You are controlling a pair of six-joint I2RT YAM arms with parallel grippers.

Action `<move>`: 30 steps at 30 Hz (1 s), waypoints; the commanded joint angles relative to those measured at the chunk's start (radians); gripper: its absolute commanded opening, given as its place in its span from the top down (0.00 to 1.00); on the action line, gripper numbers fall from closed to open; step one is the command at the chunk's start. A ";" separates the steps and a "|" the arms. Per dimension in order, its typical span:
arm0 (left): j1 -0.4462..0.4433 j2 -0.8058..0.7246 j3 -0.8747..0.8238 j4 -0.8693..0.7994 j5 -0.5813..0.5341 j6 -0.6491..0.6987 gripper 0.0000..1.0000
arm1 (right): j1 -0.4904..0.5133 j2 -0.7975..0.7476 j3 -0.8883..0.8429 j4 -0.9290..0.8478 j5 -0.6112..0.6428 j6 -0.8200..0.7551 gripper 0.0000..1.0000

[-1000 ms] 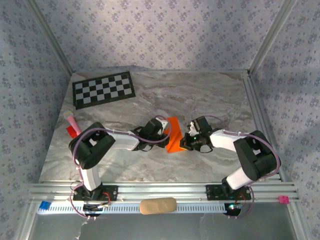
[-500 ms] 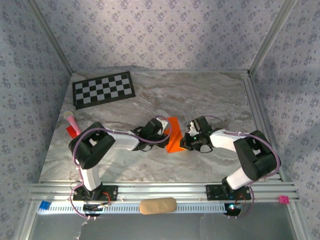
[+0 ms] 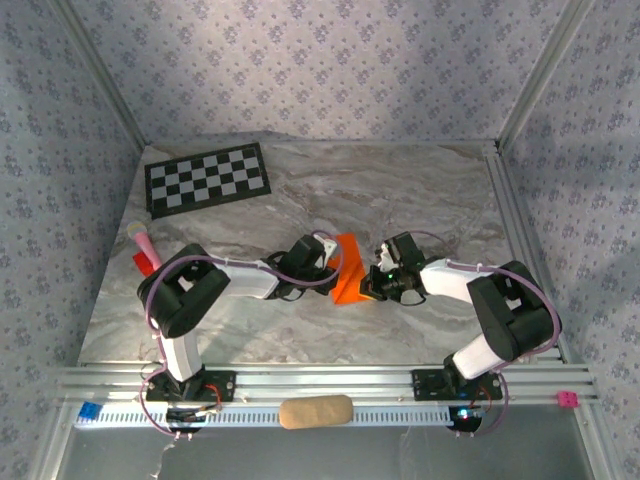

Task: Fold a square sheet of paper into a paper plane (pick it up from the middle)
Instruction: Third fold the triangle at the center of the table.

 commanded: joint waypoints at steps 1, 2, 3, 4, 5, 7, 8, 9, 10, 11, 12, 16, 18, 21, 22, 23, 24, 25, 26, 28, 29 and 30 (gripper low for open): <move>0.005 0.023 0.031 -0.010 0.018 0.011 0.90 | -0.009 0.012 -0.018 -0.052 0.048 -0.016 0.97; 0.005 0.026 0.028 -0.004 0.023 0.008 0.90 | -0.011 0.012 -0.017 -0.052 0.049 -0.016 0.97; 0.005 0.030 0.028 -0.003 0.029 0.008 0.90 | -0.010 0.012 -0.019 -0.050 0.049 -0.016 0.97; 0.006 0.033 0.030 -0.007 0.033 0.009 0.89 | -0.011 0.012 -0.019 -0.050 0.048 -0.015 0.97; 0.006 0.035 0.032 -0.008 0.037 0.010 0.89 | -0.011 0.013 -0.019 -0.050 0.049 -0.015 0.97; 0.006 0.040 0.031 -0.009 0.044 0.014 0.89 | -0.011 0.014 -0.018 -0.050 0.047 -0.015 0.97; 0.006 0.042 0.032 -0.012 0.044 0.014 0.89 | -0.011 0.014 -0.017 -0.049 0.048 -0.015 0.97; 0.005 0.041 0.030 -0.013 0.046 0.014 0.89 | -0.011 0.014 -0.016 -0.049 0.048 -0.015 0.97; 0.006 0.041 0.028 -0.008 0.048 0.014 0.89 | -0.011 0.014 -0.015 -0.051 0.047 -0.016 0.97; 0.006 0.037 0.023 -0.003 0.048 0.011 0.89 | -0.012 0.014 -0.016 -0.052 0.047 -0.017 0.97; 0.005 0.036 0.022 0.002 0.048 0.009 0.89 | -0.013 0.015 -0.015 -0.053 0.049 -0.017 0.97; 0.005 0.043 0.031 -0.017 0.045 0.014 0.89 | -0.014 0.017 -0.016 -0.052 0.047 -0.018 0.97; 0.005 0.045 0.030 -0.020 0.046 0.011 0.89 | -0.015 0.015 -0.014 -0.052 0.047 -0.018 0.96; 0.006 0.045 0.024 -0.023 0.035 0.007 0.89 | -0.020 0.001 -0.015 -0.039 0.034 -0.011 0.96; 0.005 0.045 0.022 -0.025 0.031 0.003 0.90 | -0.023 -0.008 -0.017 -0.027 0.025 -0.006 0.96; 0.006 0.047 0.020 -0.026 0.031 0.001 0.90 | -0.026 -0.022 -0.015 -0.015 0.018 0.002 0.96; 0.005 0.048 0.019 -0.025 0.035 -0.001 0.90 | -0.028 -0.038 -0.014 -0.006 0.012 0.009 0.95; 0.006 0.050 0.019 -0.024 0.041 -0.003 0.90 | -0.030 -0.054 -0.010 0.004 0.004 0.015 0.95; 0.006 0.050 0.020 -0.023 0.040 -0.005 0.90 | -0.030 -0.066 -0.006 0.013 0.001 0.019 0.95; 0.006 0.050 0.016 -0.020 0.036 -0.009 0.90 | -0.030 -0.074 0.006 0.047 -0.016 0.036 0.95; 0.005 0.050 0.016 -0.021 0.036 -0.009 0.90 | -0.029 -0.070 0.012 0.066 -0.033 0.048 0.96; 0.005 0.050 0.017 -0.021 0.036 -0.009 0.90 | -0.028 -0.061 0.024 0.082 -0.047 0.062 0.96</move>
